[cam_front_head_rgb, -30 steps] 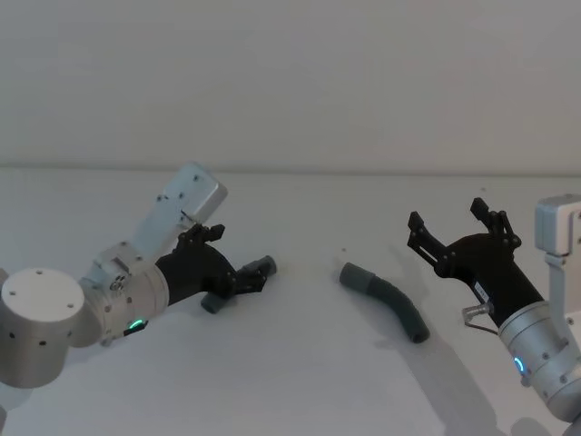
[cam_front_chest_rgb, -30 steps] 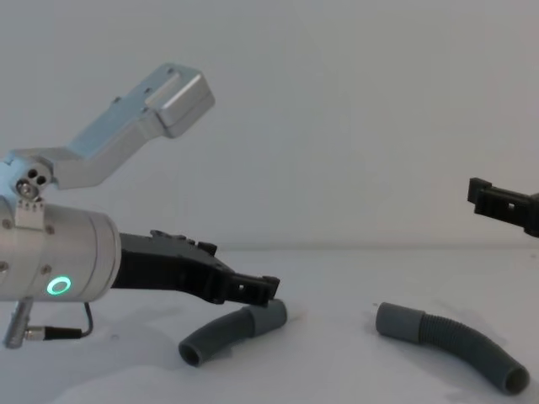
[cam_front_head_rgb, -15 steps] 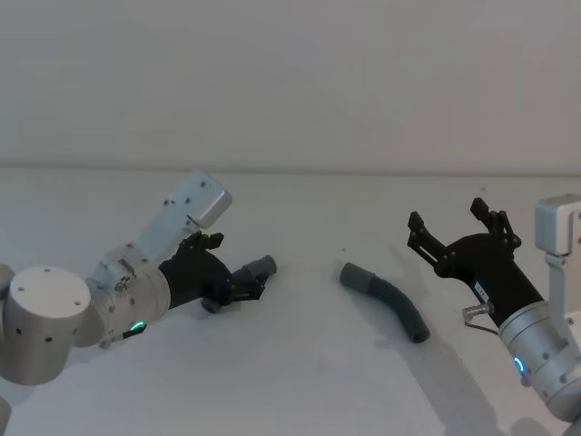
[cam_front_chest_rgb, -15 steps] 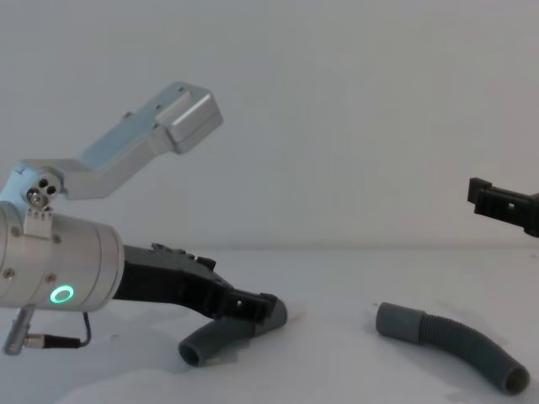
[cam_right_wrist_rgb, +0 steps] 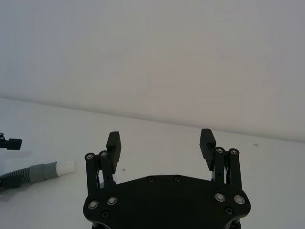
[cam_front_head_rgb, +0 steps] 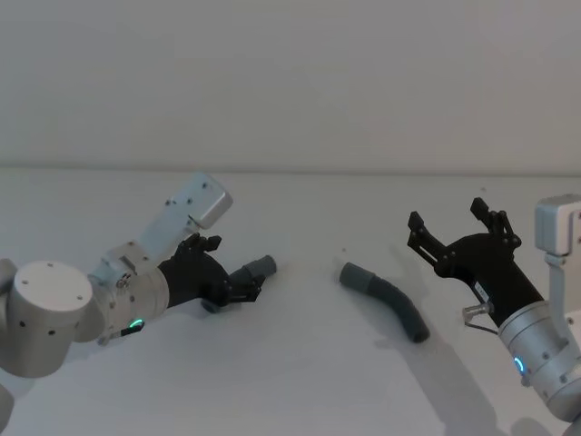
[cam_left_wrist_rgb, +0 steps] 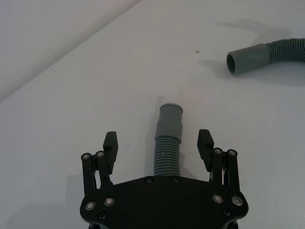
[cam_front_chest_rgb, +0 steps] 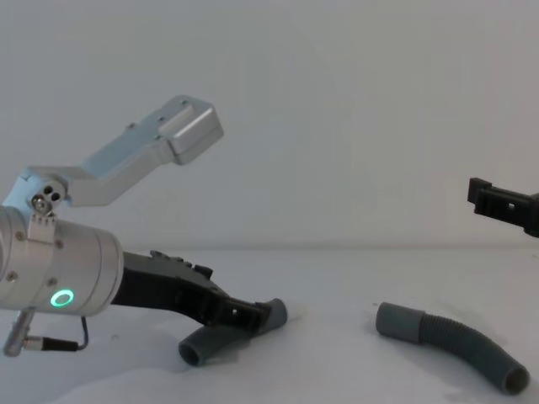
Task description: Use both hands to pick up one end of the pipe from the table, align the ends, and insert them.
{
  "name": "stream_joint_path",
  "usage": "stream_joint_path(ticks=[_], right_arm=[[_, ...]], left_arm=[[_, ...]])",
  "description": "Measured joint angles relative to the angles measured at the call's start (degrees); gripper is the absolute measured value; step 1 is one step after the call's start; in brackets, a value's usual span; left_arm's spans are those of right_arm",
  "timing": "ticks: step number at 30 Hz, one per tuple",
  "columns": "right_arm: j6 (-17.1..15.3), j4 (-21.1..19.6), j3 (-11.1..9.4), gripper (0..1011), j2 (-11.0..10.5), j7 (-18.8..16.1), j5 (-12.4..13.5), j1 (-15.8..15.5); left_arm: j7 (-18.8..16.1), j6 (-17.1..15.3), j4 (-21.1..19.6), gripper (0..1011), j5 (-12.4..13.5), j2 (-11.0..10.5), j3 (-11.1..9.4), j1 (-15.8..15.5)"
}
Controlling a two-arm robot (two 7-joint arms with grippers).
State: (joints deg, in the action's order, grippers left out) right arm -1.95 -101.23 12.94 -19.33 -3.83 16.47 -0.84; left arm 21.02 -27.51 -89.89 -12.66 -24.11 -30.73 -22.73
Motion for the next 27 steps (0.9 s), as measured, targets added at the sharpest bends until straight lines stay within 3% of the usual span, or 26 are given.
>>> stream_joint_path(ticks=[27], right_arm=[[0.0, 0.0, 0.0, 1002, 0.0, 0.0, 0.0, 0.0]], left_arm=[[2.14, 0.09, 4.51, 1001, 1.09, 2.26, -0.4, -1.84]])
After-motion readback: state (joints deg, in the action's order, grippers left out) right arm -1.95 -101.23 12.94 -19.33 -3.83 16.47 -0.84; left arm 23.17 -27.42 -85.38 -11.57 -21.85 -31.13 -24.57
